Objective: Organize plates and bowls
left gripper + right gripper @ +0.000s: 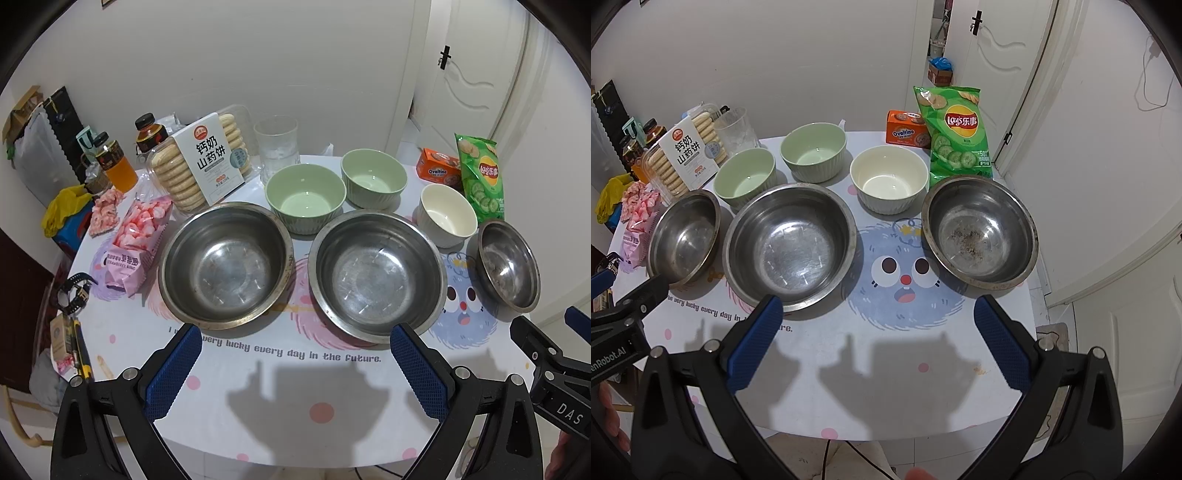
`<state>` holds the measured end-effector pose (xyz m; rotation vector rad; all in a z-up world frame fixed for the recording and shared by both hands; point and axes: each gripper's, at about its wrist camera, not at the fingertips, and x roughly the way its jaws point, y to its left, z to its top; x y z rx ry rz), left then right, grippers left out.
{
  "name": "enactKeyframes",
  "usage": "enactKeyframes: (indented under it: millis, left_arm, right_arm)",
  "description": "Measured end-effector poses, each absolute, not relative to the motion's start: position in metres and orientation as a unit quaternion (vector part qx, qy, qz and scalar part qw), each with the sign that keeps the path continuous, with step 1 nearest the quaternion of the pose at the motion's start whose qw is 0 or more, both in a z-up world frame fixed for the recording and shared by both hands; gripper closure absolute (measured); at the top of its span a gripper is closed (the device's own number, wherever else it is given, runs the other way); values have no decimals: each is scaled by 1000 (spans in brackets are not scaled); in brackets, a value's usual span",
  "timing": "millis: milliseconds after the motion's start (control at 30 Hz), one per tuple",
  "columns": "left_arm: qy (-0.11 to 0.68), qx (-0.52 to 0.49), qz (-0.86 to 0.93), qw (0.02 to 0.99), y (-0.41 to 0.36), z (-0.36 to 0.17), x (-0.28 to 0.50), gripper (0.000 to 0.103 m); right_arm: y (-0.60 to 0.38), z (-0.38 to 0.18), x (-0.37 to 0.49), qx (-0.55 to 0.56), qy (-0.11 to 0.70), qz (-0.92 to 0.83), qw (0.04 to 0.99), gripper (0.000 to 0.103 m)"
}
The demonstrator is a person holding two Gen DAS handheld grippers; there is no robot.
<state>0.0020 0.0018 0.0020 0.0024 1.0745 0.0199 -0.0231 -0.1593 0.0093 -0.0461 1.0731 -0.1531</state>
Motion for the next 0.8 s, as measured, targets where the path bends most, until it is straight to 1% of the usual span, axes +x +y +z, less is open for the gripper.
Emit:
enactKeyframes:
  millis: [800]
  left_arm:
    - [512, 1, 9, 859, 4, -3, 0, 0]
  right_arm:
    - [-160, 8, -24, -22, 512, -73, 856, 0]
